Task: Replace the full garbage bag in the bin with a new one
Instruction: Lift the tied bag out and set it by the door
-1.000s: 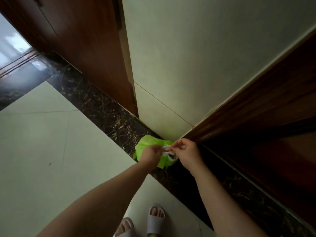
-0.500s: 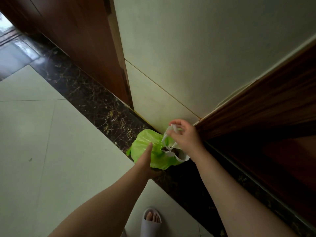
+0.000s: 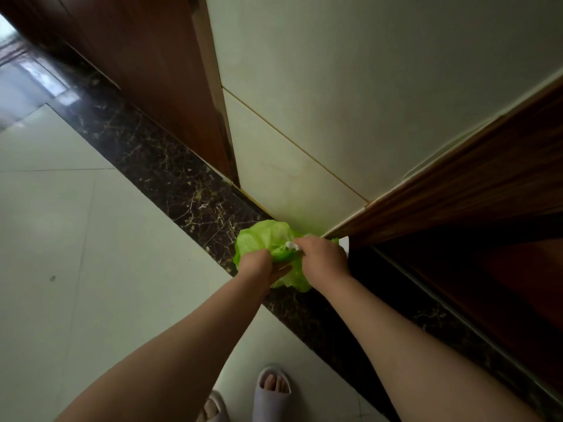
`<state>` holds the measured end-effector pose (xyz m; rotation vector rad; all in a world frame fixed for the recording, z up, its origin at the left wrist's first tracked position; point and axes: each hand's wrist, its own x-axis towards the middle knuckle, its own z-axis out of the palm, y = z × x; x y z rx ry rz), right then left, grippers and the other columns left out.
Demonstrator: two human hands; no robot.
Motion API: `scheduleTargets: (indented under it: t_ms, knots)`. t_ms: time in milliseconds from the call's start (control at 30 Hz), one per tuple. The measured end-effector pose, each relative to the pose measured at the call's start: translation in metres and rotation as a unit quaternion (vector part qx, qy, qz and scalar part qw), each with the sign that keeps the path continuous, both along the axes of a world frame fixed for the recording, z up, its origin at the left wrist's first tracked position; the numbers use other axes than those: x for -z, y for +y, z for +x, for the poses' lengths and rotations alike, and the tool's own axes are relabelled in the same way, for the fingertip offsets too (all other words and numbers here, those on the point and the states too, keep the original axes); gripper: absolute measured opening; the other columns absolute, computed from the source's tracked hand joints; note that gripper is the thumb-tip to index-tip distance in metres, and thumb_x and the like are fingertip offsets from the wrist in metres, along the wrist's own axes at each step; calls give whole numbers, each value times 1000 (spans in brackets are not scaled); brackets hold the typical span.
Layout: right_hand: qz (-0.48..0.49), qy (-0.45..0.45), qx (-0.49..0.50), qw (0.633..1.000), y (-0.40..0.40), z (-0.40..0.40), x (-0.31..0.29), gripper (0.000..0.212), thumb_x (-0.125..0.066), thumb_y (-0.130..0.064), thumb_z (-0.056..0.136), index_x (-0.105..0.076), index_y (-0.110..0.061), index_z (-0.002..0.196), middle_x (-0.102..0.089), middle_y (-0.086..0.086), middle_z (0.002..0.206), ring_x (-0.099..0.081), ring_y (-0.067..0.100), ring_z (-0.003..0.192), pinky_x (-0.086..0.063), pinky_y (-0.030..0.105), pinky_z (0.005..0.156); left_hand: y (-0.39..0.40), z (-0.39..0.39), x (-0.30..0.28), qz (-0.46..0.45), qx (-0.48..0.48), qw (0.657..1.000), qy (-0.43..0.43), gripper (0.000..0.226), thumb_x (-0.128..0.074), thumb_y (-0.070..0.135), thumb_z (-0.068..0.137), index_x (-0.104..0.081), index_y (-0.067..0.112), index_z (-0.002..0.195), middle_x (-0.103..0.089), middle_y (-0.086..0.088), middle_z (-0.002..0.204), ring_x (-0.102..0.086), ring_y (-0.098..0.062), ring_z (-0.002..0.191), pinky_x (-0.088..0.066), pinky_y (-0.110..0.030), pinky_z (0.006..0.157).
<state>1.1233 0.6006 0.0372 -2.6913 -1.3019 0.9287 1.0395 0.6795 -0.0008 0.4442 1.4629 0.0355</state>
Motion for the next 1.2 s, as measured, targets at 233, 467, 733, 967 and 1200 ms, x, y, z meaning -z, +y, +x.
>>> scheduleTargets:
  t_ms: [233, 467, 733, 967, 1200]
  knots:
    - [-39, 12, 22, 999, 43, 28, 16, 28, -42, -17, 96, -62, -11, 115, -63, 16, 119, -58, 34, 110, -48, 35, 88, 36, 15, -12, 47, 108, 993, -27, 21, -34, 2, 93, -46, 9, 78, -61, -7, 77, -65, -15, 60, -51, -36, 72]
    - [-14, 57, 131, 990, 29, 27, 54, 37, -46, -1, 89, -58, -12, 123, -61, 18, 122, -57, 34, 113, -47, 34, 91, 28, -2, 19, 46, 221, 973, -57, 44, -38, 37, 96, -43, 15, 134, -61, -7, 123, -57, -18, 113, -39, -45, 98]
    - [-22, 48, 78, 996, 12, 22, 51, 53, -52, -4, 85, -40, -14, 135, -44, 10, 138, -45, 31, 125, -41, 38, 100, 4, -19, 22, 35, 181, 982, -50, 55, -46, 32, 94, -29, 17, 144, -45, -14, 141, -48, -29, 126, -44, -48, 98]
    - [-73, -27, 9, 997, 2, 12, 46, 37, -49, -11, 89, -46, -12, 127, -45, 9, 137, -42, 29, 127, -39, 39, 99, -17, -14, 19, 58, 199, 976, -69, 58, -48, 25, 94, -22, 24, 146, -49, -8, 133, -49, -23, 122, -46, -43, 96]
    - [-55, -13, 13, 998, -11, 11, 33, 29, -47, -8, 90, -50, -8, 119, -49, 10, 131, -47, 31, 121, -44, 39, 93, -16, -22, 11, 72, 200, 974, -73, 58, -47, 21, 95, -22, 24, 147, -49, -7, 127, -46, -25, 125, -44, -45, 97]
